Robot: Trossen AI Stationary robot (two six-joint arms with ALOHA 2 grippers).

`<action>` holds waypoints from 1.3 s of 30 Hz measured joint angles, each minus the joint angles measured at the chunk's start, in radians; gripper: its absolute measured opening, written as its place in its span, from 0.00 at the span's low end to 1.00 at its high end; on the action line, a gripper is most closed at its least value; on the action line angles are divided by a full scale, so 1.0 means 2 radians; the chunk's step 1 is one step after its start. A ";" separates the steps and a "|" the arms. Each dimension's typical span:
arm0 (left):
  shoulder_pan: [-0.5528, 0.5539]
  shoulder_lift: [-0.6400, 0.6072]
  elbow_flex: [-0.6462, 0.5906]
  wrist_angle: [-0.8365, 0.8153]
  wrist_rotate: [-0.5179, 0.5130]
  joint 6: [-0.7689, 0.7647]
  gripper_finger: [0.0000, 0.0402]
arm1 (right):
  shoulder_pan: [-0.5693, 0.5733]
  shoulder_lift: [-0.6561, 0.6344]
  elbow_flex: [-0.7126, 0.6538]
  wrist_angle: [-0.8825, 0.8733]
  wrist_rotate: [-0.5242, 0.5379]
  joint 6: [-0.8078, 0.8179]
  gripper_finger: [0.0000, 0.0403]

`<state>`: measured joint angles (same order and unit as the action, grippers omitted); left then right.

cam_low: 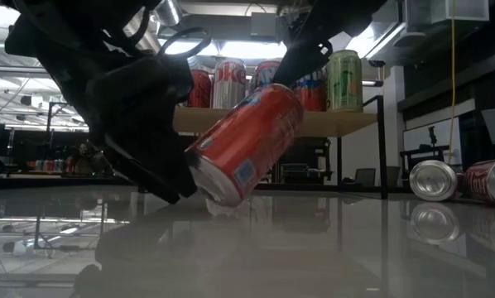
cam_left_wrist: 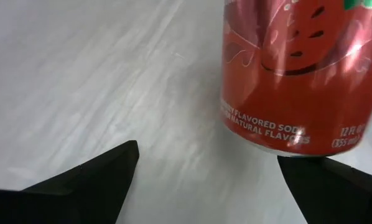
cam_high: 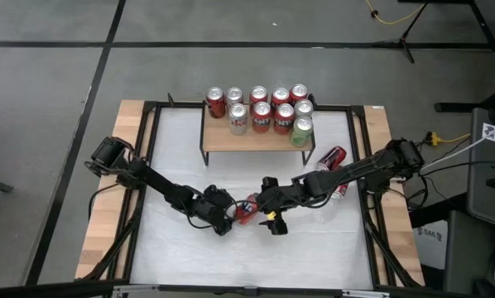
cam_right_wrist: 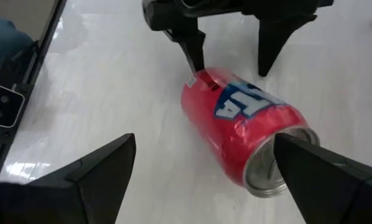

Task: Place canned beverage on shelf
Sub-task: Put the orange soda can on the shelf aligned with the other soda can

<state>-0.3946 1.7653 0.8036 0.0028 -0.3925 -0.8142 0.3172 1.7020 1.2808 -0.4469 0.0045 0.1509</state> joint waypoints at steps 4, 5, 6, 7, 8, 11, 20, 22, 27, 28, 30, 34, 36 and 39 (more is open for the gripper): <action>0.001 0.000 0.000 -0.006 0.000 0.001 0.96 | 0.000 0.002 0.000 0.006 -0.004 -0.001 0.92; 0.001 0.000 0.000 -0.008 0.000 0.002 0.96 | 0.000 0.003 0.000 0.004 -0.004 -0.001 0.92; 0.001 0.000 0.000 -0.009 0.000 0.003 0.96 | 0.000 0.004 0.000 0.004 -0.006 -0.001 0.92; 0.000 0.000 0.000 -0.012 -0.001 0.003 0.96 | 0.000 0.008 0.000 0.008 -0.010 -0.001 0.92; 0.000 0.000 0.001 -0.015 -0.001 0.003 0.96 | 0.000 0.009 0.000 0.009 -0.013 0.000 0.92; 0.000 0.000 0.001 -0.018 -0.002 0.005 0.96 | 0.000 0.011 0.000 -0.001 -0.014 0.000 0.92; 0.000 -0.029 0.000 -0.068 0.040 0.005 0.96 | -0.001 -0.014 0.001 -0.100 0.032 0.016 0.92; 0.000 -0.043 -0.001 -0.088 0.040 0.002 0.96 | -0.001 -0.012 0.000 -0.119 0.039 0.025 0.92; 0.005 -0.066 -0.001 -0.088 0.013 -0.012 0.96 | -0.001 0.011 0.000 -0.116 0.040 0.028 0.92; 0.007 -0.066 -0.001 -0.086 0.011 -0.012 0.96 | -0.001 0.016 0.000 -0.115 0.040 0.028 0.92; 0.011 -0.065 -0.001 -0.085 0.011 -0.012 0.96 | -0.001 0.024 0.000 -0.118 0.037 0.028 0.92; 0.018 -0.065 -0.001 -0.076 0.022 -0.012 0.96 | -0.002 0.037 0.000 -0.118 0.018 0.029 0.92; 0.021 -0.065 -0.001 -0.064 0.022 -0.012 0.96 | -0.002 0.039 0.000 -0.116 0.013 0.028 0.92; 0.026 -0.065 0.000 -0.055 0.022 -0.009 0.96 | -0.002 0.043 0.000 -0.116 0.013 0.027 0.92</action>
<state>-0.3427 1.6344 0.8028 -0.1080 -0.3489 -0.8314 0.3141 1.7876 1.2812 -0.6788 0.0296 0.2058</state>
